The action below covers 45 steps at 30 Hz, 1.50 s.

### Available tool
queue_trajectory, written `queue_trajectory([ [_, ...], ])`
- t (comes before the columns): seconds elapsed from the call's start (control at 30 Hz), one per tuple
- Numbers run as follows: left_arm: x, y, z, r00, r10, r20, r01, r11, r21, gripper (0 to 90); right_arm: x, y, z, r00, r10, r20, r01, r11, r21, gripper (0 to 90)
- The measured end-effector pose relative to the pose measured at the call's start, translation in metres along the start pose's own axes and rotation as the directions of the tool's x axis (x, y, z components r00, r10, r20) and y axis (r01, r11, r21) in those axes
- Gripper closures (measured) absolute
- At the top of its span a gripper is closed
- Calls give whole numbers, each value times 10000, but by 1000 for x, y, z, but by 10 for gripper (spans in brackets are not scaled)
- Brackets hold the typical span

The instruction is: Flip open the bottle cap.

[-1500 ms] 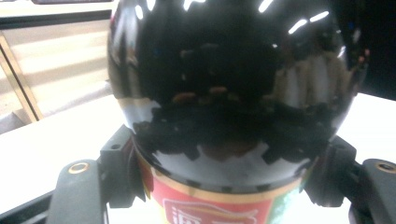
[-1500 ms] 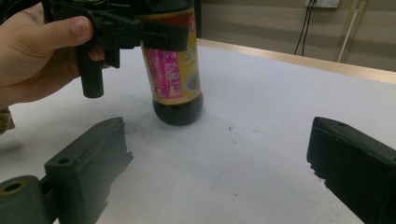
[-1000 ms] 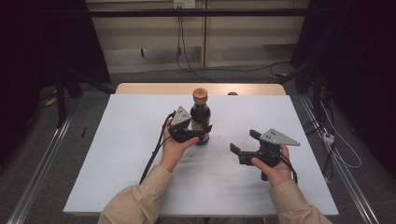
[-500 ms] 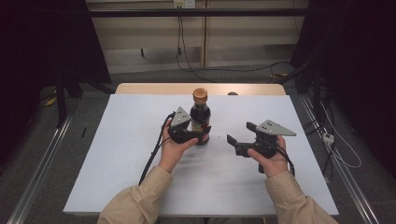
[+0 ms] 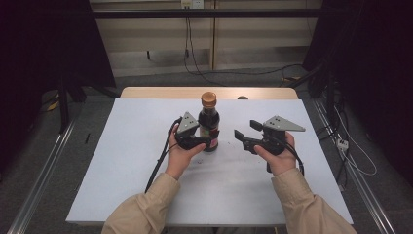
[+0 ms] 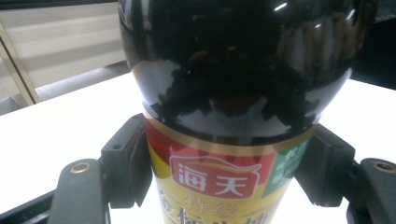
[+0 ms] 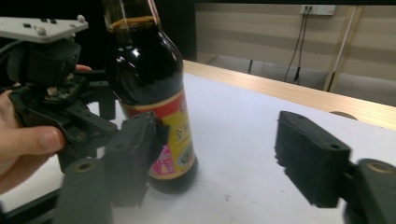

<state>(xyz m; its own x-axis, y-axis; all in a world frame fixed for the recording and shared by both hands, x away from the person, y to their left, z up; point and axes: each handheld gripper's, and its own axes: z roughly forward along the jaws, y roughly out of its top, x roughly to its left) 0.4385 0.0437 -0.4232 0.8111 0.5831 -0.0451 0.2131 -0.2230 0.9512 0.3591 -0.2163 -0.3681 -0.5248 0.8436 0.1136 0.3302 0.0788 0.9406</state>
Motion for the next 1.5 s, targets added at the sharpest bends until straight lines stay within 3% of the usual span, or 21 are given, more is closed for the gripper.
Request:
queue_trajectory([
  [0.3, 0, 0, 0, 10000, 56, -27, -56, 10000, 0, 286, 5, 18, 6, 9996, -186, -200, 186, 9998, -35, 364],
  [0.5, -1, -1, 3, 9999, 91, -68, -91, 9999, -61, 285, 5, 33, 8, 9987, -347, -369, 347, 9994, -10, 476],
  [0.73, -1, -1, 5, 9999, 133, -80, -134, 9999, -92, 290, 5, 43, 13, 9960, -484, -756, 482, 9988, -52, 723],
  [0.97, 0, 0, 4, 9992, 397, 41, -397, 9992, 19, 302, 6, 46, 19, 9916, -660, -1114, 640, 9977, -218, 894],
  [1.13, 5, 2, 4, 9982, 482, 353, -485, 9988, 93, 303, 9, 49, 23, 9878, -733, -1373, 720, 9973, -140, 900],
  [1.23, 5, 2, 5, 9978, 525, 396, -530, 9985, 108, 303, 11, 52, 25, 9852, -471, -1646, 422, 9986, -328, 900],
  [1.5, 4, 2, 4, 9984, 467, 332, -472, 9988, 133, 302, 11, 65, 27, 9876, -250, -1548, 206, 9993, -298, 900],
])
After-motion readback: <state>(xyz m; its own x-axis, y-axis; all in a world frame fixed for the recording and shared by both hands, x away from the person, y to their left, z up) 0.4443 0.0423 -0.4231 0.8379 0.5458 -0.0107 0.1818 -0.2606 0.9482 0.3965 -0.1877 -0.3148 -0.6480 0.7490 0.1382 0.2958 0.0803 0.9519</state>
